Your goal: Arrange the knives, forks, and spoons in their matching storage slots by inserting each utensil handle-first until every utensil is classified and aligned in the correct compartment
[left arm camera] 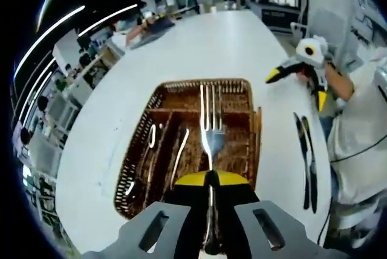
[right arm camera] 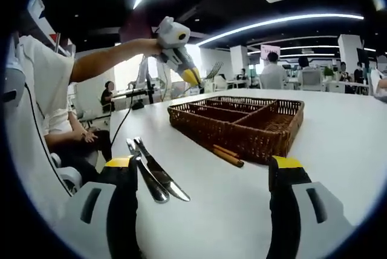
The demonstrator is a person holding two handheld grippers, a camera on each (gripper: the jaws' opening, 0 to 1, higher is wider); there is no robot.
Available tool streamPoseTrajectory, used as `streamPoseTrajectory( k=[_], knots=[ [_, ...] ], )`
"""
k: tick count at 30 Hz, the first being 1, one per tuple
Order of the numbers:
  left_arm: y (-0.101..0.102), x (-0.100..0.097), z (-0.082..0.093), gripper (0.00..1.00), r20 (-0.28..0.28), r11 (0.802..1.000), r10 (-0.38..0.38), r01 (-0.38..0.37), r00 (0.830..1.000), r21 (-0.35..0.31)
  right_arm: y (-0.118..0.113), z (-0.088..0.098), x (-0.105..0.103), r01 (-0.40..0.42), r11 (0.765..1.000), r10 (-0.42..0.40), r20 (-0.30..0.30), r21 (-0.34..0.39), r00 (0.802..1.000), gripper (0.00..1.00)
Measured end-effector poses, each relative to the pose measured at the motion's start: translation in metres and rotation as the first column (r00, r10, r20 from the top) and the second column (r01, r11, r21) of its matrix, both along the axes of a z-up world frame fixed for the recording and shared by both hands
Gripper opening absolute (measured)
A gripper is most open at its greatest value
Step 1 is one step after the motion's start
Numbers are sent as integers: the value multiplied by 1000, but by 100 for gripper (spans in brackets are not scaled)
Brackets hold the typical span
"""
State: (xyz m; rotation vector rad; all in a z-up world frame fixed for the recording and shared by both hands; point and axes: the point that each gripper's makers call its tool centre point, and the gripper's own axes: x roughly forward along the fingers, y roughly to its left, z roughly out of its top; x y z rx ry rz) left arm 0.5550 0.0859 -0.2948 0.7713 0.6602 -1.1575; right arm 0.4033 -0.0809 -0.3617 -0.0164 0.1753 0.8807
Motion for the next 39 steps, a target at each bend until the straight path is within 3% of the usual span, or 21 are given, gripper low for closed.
streamPoseTrajectory(
  k=[8,18,39],
  knots=[
    [-4,21,-6,2,-4,999,-22,22,1000,26,-7,5,7,15,1000,-15,9,11,1000,93],
    [-11,44,-29,3,-31,997,-39,41,999,62,-20,2,15,40,999,-40,8,-12,999,91],
    [-26,53,-74,3,-95,994,-69,76,993,77,-25,-3,22,49,998,-49,-5,-25,999,90]
  ],
)
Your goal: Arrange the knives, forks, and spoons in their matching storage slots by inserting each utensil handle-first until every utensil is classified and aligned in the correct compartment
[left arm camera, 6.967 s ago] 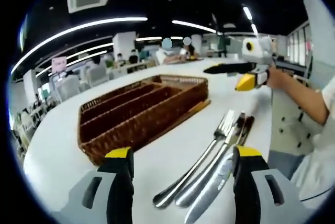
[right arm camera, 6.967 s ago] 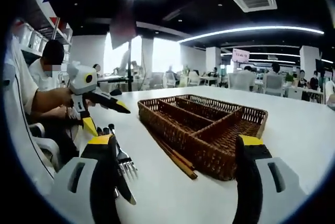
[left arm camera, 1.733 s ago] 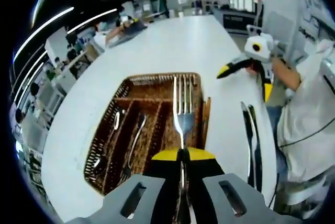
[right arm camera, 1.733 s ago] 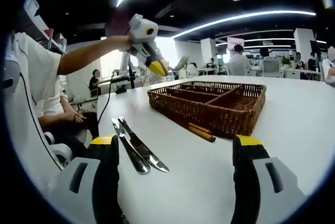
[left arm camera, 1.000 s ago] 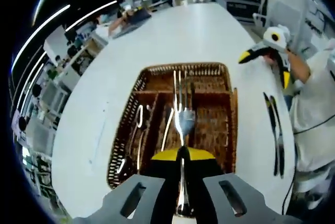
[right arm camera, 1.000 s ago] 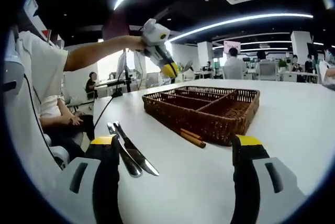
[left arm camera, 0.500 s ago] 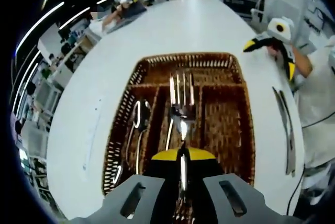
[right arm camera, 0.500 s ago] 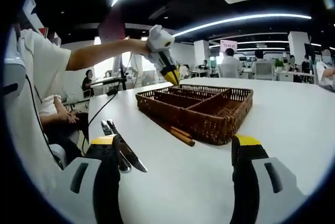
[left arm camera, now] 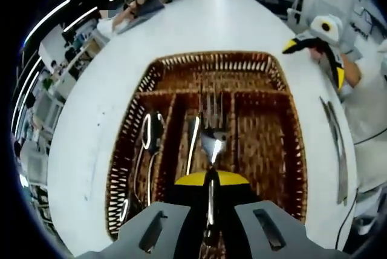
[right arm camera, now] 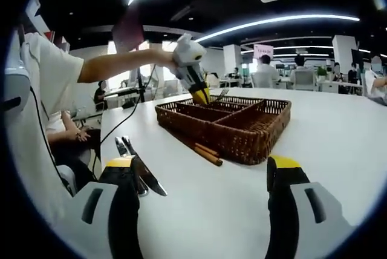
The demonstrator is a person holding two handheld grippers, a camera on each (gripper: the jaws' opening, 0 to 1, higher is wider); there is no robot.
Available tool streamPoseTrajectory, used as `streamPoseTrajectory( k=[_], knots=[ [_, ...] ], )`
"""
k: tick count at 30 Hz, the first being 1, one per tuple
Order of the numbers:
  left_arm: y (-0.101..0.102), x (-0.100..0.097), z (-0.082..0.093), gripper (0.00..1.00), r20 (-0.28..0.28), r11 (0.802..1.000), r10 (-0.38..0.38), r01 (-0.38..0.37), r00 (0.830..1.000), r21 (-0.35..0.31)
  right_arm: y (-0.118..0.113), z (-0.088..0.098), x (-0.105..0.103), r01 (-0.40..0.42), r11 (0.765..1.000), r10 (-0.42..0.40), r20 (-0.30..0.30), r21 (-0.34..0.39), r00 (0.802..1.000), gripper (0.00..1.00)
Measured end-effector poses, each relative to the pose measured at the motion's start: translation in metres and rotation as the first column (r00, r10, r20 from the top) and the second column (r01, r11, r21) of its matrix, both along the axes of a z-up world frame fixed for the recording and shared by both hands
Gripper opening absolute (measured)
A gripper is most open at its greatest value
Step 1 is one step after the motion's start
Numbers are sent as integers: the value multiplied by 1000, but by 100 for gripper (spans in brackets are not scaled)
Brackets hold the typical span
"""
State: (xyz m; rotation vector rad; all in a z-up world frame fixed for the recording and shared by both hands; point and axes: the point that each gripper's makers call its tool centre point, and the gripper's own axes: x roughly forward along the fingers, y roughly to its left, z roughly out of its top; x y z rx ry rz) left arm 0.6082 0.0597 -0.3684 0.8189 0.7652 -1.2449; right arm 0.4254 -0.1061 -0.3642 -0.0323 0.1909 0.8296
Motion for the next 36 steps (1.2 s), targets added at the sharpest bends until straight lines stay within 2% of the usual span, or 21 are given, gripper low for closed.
streamPoseTrajectory(
  k=[6,24,29,36],
  knots=[
    [1,4,-10,3,-22,1000,8,-7,1000,7,-4,-3,-1,6,1000,-6,-9,-3,1000,89],
    [-4,12,-27,3,-25,1000,7,-7,1000,26,-3,-3,1,-1,1000,0,-15,-5,1000,89],
    [-4,11,-32,3,-19,999,-13,14,1000,41,-4,-4,2,1,1000,-1,-16,-9,1000,88],
    [-5,10,-32,3,-16,999,-22,22,1000,39,-4,-4,3,0,1000,0,-15,-13,1000,88]
  ],
)
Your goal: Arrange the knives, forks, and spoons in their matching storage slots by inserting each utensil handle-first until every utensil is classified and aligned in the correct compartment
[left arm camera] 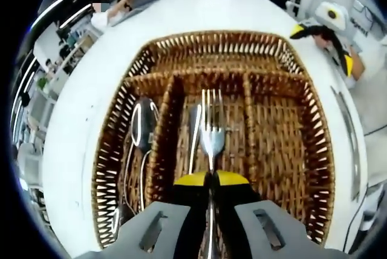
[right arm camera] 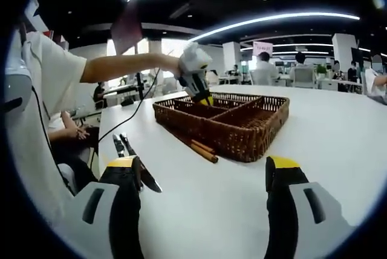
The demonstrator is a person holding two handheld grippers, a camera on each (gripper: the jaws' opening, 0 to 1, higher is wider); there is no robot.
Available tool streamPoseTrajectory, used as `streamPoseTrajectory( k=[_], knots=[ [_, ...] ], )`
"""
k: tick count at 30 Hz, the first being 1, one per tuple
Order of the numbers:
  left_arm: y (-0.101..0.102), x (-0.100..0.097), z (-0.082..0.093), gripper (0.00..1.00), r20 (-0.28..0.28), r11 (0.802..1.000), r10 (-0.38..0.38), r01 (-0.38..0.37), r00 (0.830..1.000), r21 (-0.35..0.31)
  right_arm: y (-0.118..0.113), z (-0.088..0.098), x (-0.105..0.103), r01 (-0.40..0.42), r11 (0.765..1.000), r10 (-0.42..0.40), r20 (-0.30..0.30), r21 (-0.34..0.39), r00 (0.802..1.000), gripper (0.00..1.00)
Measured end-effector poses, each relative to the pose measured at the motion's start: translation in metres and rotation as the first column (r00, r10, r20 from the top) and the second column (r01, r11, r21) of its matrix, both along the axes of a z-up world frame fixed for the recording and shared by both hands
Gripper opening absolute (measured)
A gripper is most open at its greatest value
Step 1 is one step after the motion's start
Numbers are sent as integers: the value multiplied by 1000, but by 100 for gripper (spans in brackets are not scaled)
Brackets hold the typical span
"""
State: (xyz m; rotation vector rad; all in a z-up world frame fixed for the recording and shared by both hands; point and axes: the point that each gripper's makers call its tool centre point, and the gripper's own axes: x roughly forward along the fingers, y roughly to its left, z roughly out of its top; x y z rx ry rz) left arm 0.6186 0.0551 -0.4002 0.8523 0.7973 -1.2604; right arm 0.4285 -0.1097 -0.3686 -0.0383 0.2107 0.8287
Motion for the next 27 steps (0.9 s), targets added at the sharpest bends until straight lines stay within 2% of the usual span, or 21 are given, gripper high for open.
streamPoseTrajectory(
  k=[4,8,19,20,21,23,27],
  knots=[
    [0,2,0,3,-2,1000,13,-13,1000,-10,1,-2,-1,-3,1000,3,-3,-8,1000,88],
    [1,5,3,7,17,1000,23,-22,1000,-19,1,-1,-1,-1,1000,1,-4,-4,1000,88],
    [3,9,11,15,29,998,56,-55,998,-42,0,4,-4,0,1000,0,3,2,1000,88],
    [3,10,13,16,27,997,63,-62,998,-53,0,5,-4,1,1000,-1,4,3,1000,88],
    [1,9,18,18,2,992,96,-96,995,-84,-1,5,-4,2,1000,-2,4,2,1000,88],
    [2,9,20,23,-24,984,147,-149,989,-99,0,6,-4,2,1000,-2,6,1,1000,88],
    [3,12,26,30,-22,976,174,-175,985,-133,3,8,-5,-4,1000,4,11,3,1000,88]
  ],
)
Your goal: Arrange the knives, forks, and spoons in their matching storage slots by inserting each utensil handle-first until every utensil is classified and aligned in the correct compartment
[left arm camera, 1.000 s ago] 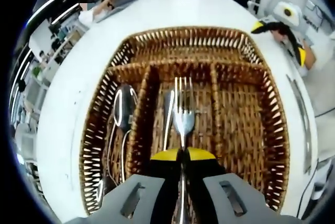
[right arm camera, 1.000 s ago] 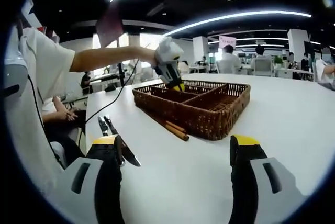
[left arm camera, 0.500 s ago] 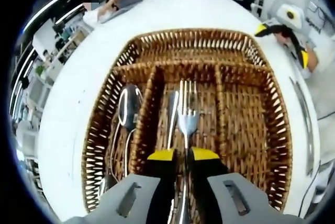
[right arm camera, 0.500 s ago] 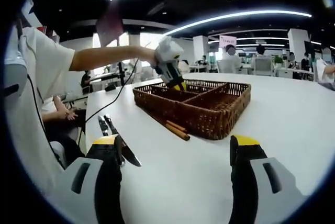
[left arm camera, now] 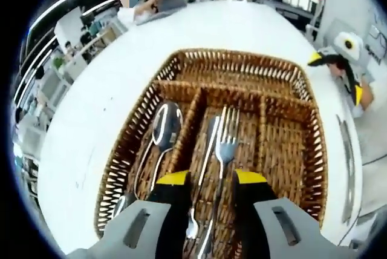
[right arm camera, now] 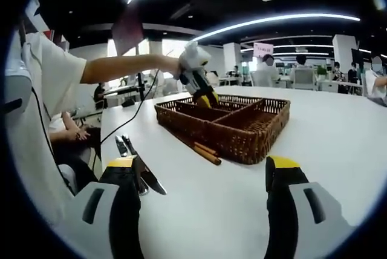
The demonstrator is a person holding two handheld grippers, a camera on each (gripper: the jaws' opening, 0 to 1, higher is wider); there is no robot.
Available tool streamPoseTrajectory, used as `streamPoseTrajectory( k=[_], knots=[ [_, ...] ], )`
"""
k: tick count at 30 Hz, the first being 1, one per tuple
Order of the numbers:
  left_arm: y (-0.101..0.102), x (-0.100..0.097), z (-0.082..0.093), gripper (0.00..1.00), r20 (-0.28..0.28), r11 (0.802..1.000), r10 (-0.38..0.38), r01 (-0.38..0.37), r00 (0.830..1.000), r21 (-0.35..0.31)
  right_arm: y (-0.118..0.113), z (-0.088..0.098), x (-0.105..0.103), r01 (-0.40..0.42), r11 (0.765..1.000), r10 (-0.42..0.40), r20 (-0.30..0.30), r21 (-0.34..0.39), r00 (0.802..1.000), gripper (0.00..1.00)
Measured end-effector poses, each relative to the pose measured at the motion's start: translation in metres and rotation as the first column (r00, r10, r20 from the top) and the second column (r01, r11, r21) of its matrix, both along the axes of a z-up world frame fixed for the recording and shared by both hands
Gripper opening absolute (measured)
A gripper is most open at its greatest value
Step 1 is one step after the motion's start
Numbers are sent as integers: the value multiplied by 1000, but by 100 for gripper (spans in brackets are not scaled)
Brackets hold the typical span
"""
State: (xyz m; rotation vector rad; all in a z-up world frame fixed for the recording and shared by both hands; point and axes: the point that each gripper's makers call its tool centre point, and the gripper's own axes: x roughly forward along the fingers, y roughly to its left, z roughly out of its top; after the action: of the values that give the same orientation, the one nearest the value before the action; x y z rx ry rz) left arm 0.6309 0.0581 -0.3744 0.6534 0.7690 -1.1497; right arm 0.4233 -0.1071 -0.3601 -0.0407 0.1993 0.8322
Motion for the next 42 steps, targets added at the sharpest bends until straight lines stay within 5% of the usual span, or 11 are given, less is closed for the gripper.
streamPoseTrajectory(
  k=[12,30,42],
  knots=[
    [8,0,8,41,58,999,32,-30,998,-30,6,5,-4,-13,1000,13,7,-3,1000,88],
    [22,-12,19,99,96,974,185,-170,978,-149,19,20,-15,-55,998,55,31,8,998,88],
    [35,-30,38,100,162,951,260,-223,952,-214,30,25,-26,-74,997,73,41,17,996,89]
  ],
)
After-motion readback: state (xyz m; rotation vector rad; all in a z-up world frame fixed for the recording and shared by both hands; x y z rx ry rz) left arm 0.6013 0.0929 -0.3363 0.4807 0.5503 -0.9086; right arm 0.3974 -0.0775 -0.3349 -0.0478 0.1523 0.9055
